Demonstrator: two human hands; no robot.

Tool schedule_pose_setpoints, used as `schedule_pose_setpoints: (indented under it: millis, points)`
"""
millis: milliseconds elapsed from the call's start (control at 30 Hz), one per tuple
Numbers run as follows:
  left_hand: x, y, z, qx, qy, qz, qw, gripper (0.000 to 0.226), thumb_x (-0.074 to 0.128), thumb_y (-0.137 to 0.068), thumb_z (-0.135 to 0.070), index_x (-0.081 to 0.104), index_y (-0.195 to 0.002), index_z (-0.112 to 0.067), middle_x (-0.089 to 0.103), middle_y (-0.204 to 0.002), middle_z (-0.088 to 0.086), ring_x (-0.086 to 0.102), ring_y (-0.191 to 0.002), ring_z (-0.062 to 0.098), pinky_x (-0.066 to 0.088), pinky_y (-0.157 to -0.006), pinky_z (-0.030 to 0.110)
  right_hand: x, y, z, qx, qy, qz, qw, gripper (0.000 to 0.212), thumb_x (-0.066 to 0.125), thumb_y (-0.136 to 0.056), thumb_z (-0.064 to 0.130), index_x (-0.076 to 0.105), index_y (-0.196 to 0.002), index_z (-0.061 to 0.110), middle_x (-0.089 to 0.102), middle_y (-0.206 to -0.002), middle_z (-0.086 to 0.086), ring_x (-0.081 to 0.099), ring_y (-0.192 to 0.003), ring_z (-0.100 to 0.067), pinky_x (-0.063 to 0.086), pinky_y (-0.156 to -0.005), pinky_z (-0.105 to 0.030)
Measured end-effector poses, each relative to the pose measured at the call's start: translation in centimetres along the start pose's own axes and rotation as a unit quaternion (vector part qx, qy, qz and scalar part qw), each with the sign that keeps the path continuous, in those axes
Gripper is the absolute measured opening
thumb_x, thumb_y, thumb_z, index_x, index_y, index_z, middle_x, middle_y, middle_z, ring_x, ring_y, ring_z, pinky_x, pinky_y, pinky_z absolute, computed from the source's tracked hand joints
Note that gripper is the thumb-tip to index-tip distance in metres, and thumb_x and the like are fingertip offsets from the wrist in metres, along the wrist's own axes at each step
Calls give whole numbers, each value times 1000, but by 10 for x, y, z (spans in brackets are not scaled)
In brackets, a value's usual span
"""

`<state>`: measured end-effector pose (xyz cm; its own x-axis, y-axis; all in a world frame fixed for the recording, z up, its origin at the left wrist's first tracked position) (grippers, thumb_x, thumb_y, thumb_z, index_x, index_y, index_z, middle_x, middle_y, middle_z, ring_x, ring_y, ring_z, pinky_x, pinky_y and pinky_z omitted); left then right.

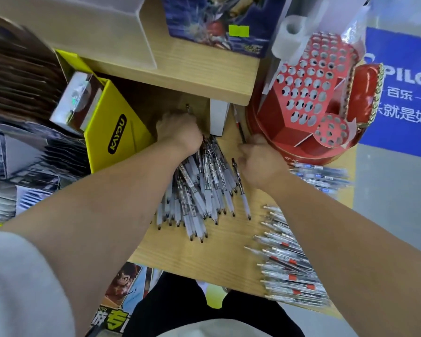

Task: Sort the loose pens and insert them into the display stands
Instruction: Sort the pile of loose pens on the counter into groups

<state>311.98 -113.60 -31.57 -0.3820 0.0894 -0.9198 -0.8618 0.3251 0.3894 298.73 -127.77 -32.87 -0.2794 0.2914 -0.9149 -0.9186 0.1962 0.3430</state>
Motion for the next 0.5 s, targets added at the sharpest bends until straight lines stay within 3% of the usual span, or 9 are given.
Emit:
schedule_pose_setpoints:
  millis: [133, 200, 300, 367, 500]
  points:
    - [6, -14, 3, -13, 2, -5, 1000, 26, 57, -95, -28, 66, -117, -18, 63, -123, 12, 55, -116, 37, 45, -85, 41, 2, 2, 3, 13, 10, 16, 1000, 26, 47, -98, 14, 63, -119, 10, 46, -132, -13, 56, -116, -27, 54, -91, -37]
    - [9, -20, 5, -23, 8, -6, 1000, 27, 61, -92, -25, 67, -117, -18, 65, -121, 12, 59, -113, 36, 47, -82, 40, 0, 4, 1, 36, -3, 2, 999, 20, 52, -96, 13, 67, -108, 8, 49, -126, -15, 62, -104, -30, 57, -83, -38]
    - [8, -25, 5, -32, 22, -13, 999, 26, 64, -90, -21, 68, -116, -18, 67, -120, 11, 61, -112, 34, 45, -77, 36, -3, 10, -6, 75, -16, -30, 997, 8, 62, -89, 10, 70, -89, 11, 58, -93, -11, 67, -84, -33, 52, -65, -33]
    - [6, -28, 4, -38, 40, -15, 998, 27, 64, -90, -21, 67, -116, -18, 67, -121, 10, 63, -113, 33, 44, -74, 34, -3, 13, -10, 104, -20, -39, 994, 14, 63, -85, 6, 73, -88, 15, 64, -83, -8, 67, -78, -32, 51, -62, -31]
    - [5, -28, 8, -72, 134, -27, 988, 31, 67, -87, -17, 68, -117, -19, 69, -118, 8, 65, -111, 30, 51, -77, 33, -2, 13, -13, 129, -62, -49, 988, 16, 62, -82, 4, 71, -88, 15, 68, -81, -10, 65, -76, -33, 53, -64, -33]
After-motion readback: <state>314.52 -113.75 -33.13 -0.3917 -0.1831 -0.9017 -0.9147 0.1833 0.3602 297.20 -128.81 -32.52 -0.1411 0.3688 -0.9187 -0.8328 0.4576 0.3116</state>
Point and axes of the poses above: each hand's wrist, its own y-axis away from the middle knuckle, its own x-axis out of the palm, z = x × y, the point moved 6 cm from there along -y, towards the middle knuckle
